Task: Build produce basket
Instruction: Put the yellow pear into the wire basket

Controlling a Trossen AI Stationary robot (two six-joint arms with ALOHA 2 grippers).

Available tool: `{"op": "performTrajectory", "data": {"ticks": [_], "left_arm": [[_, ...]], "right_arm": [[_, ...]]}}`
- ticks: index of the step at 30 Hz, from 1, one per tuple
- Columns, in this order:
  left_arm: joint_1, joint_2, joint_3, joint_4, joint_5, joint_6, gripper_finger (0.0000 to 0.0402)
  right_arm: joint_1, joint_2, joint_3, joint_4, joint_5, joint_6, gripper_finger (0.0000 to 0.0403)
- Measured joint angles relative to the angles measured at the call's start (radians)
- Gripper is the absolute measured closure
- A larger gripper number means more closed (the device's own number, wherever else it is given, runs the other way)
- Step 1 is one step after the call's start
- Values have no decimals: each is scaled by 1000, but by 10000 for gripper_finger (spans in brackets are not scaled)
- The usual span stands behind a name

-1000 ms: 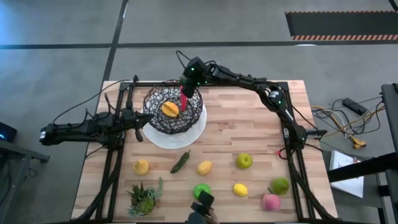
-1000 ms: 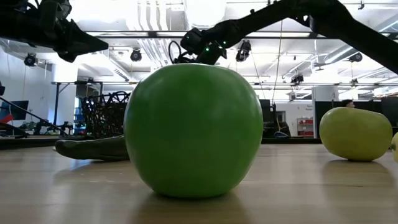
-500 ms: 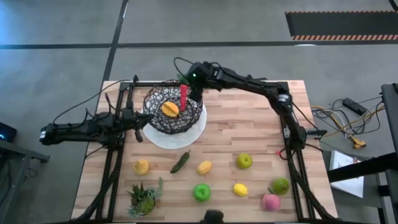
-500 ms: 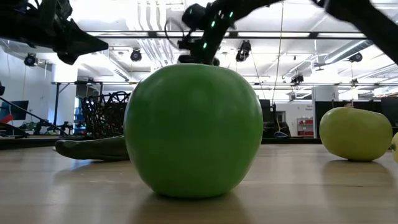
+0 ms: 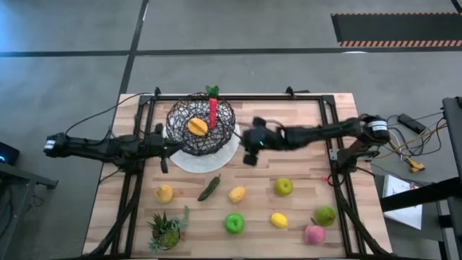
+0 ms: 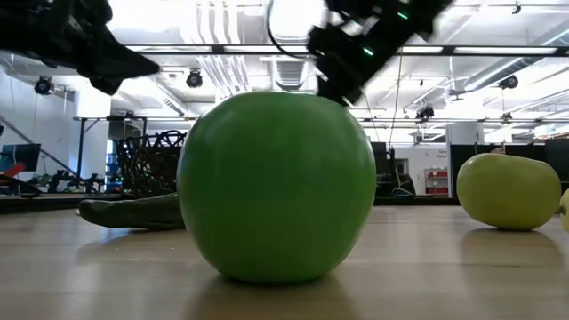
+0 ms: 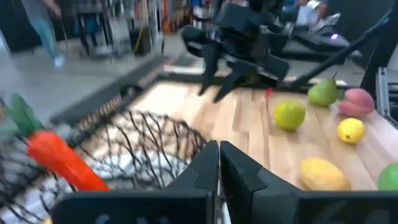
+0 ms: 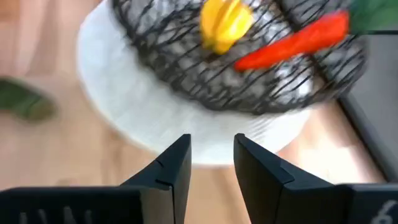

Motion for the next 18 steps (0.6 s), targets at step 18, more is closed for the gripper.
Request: {"op": "performTrajectory", "data": {"ticks": [18], "left_arm": [[-220, 751, 737, -1320, 317, -852, 401]], "right_arm": [[102, -109, -510, 716, 12, -82, 330]]}}
